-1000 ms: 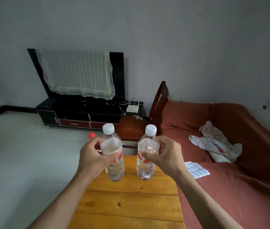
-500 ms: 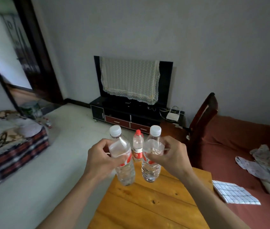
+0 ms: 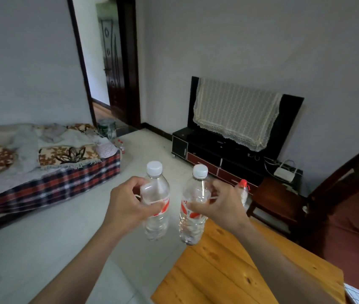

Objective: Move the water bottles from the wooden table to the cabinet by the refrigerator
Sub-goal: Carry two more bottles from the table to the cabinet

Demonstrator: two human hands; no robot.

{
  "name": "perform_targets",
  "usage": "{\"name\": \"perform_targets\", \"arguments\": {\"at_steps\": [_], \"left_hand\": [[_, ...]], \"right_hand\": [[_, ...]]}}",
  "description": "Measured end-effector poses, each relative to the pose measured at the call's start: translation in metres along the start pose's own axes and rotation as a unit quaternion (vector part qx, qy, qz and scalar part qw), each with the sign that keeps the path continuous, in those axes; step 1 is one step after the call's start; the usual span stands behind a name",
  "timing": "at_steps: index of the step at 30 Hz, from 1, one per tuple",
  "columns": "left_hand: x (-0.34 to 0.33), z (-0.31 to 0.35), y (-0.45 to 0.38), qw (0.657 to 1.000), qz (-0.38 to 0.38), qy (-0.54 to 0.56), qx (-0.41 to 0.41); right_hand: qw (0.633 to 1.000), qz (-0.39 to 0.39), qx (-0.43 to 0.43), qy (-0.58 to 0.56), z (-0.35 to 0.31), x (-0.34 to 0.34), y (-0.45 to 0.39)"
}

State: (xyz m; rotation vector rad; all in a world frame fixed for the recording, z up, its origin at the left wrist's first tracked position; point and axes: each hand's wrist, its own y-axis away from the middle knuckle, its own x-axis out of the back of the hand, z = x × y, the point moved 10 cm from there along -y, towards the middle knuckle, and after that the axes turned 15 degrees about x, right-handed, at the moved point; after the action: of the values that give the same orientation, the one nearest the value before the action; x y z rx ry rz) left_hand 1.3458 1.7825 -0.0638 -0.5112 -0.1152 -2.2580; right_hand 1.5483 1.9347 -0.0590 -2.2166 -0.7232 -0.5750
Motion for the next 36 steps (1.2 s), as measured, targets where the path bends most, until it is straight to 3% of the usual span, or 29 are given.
{"name": "perform_targets", "arguments": {"at_steps": [12,20,26,36], "left_hand": [[0.101,-0.053,-0.008,0.980,0.164,-0.085,0.068],[0.146,-0.076,0.012,0.954,0.265,-0.010,0.143],[0.194,-0.082,0.053,0.924,0.337,-0.036,0.174],[0.296,-0.095,0.146,0.882,0.435,-0.075,0.163]], "right_hand": [[0.984,-0.097,0.077,-0.128,-0.024,-0.130,-0.080],[0.950,-0.185,0.143,-0.209,-0.048,-0.209,-0.119],[0.919,-0.252,0.194,-0.233,-0.104,-0.263,-0.119],[0.883,-0.267,0.298,-0.244,-0.234,-0.307,-0.095]]}}
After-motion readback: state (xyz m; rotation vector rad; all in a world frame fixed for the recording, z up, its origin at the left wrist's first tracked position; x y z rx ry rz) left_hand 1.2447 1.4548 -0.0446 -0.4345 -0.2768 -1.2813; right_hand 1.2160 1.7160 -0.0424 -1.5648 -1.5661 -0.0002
